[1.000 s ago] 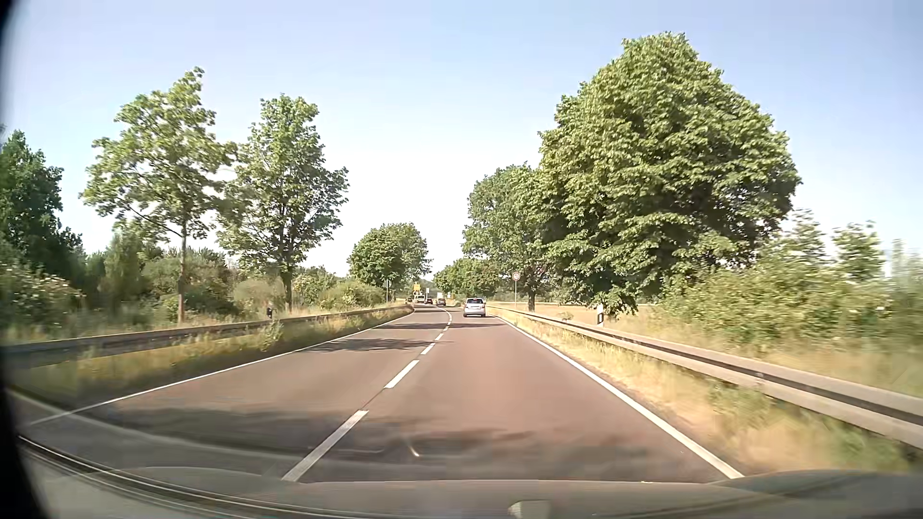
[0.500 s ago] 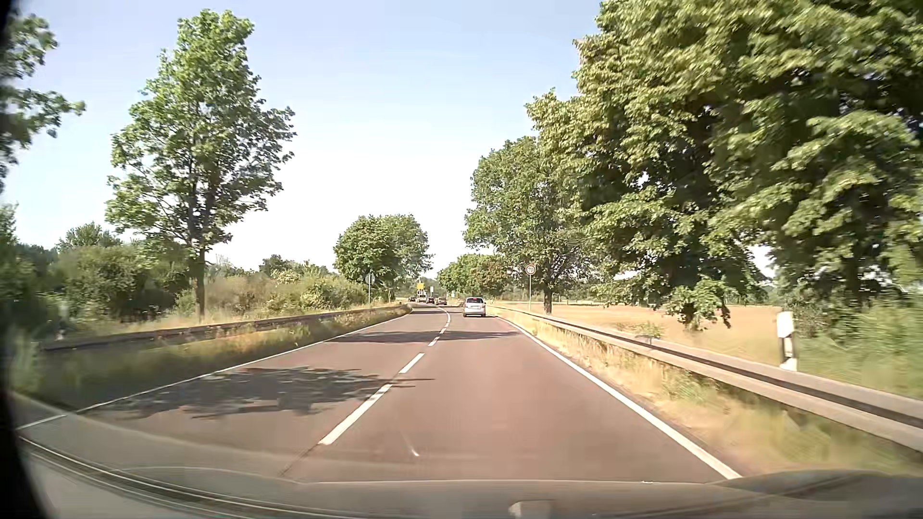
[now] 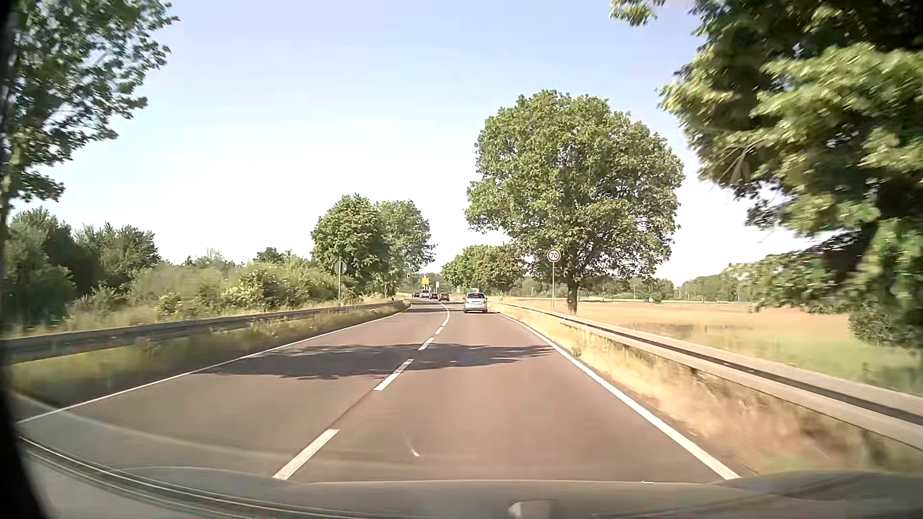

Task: Follow the waypoints while adhering to traffic rules and regulations

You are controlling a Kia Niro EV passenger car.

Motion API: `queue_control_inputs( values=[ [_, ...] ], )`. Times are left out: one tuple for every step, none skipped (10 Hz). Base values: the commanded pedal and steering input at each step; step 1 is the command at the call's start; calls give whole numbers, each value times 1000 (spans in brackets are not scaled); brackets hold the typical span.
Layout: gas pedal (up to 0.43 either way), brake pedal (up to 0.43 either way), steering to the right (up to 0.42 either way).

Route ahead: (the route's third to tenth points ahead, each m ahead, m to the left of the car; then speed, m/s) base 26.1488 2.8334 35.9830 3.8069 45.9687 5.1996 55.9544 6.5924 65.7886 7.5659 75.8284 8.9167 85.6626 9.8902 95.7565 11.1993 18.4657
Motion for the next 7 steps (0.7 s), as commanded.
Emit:
queue_control_inputs(
  values=[
    [0,152,-7],
    [0,165,-7],
    [0,171,-6],
    [0,183,-6],
    [0,189,-6],
    [0,201,-5],
    [0,213,-4]
  ],
)
